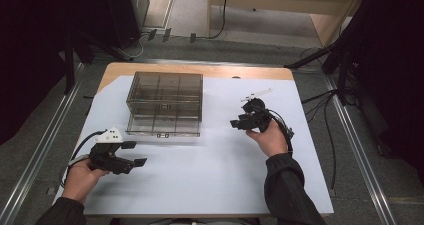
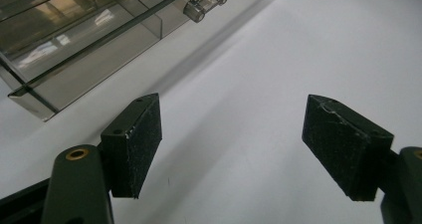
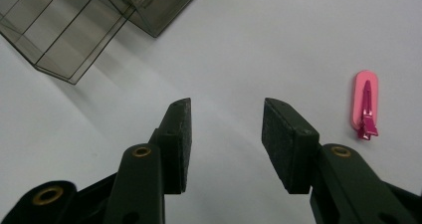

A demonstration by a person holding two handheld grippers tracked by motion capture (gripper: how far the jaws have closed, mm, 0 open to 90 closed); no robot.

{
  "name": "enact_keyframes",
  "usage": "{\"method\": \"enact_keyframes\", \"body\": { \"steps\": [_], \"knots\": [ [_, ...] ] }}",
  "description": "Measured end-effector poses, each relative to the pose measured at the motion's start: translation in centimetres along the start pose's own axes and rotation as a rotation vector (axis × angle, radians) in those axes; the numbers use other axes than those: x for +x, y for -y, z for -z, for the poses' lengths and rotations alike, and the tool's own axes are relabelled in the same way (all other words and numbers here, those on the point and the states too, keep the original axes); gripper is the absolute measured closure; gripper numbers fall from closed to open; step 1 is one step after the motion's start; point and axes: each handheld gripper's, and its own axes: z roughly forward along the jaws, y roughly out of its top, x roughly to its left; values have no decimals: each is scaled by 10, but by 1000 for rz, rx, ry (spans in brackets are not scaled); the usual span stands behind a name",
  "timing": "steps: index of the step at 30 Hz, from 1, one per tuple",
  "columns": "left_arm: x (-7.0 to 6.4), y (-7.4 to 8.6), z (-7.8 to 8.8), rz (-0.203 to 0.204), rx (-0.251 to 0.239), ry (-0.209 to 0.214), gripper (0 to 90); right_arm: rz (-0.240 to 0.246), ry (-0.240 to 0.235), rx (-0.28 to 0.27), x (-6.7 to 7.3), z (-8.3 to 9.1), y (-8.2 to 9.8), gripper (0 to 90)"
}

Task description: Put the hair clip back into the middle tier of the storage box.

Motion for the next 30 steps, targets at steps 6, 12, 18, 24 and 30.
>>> {"method": "enact_keyframes", "body": {
  "steps": [6, 12, 18, 24, 30],
  "knots": [
    [0, 2, 4, 9, 2, -2, 244, -13, -10, 5, -6, -1, -3, 576],
    [3, 7, 8, 27, -7, -7, 247, -25, -11, -7, -13, 2, -8, 589],
    [1, 10, 9, 24, 1, -13, 246, -23, 15, 17, -20, 0, -12, 592],
    [4, 14, 12, 27, 7, -24, 247, -33, 26, 29, -25, -1, -19, 591],
    [3, 19, 18, 34, -7, -42, 247, -45, 23, 64, -32, -8, -23, 604]
  ]
}}
